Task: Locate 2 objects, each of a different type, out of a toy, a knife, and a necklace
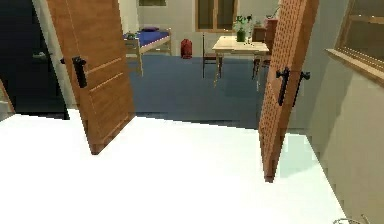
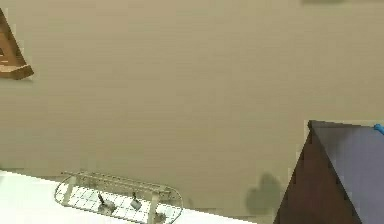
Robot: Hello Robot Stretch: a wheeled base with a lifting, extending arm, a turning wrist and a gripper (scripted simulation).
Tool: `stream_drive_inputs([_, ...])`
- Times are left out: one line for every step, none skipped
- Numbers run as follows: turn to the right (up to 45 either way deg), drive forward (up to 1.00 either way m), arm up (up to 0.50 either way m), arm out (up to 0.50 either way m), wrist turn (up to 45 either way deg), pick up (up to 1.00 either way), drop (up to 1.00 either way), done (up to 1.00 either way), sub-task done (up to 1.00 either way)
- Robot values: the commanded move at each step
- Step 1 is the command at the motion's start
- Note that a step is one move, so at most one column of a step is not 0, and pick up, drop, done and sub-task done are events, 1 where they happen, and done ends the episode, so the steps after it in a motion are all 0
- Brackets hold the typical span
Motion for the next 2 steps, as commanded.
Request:
stream_drive_inputs([0.0, 1.00, 0.00, 0.00, 0.0, 0.00, 0.00, 0.00, 0.00])
stream_drive_inputs([0.0, 1.00, 0.00, 0.00, 0.0, 0.00, 0.00, 0.00, 0.00])
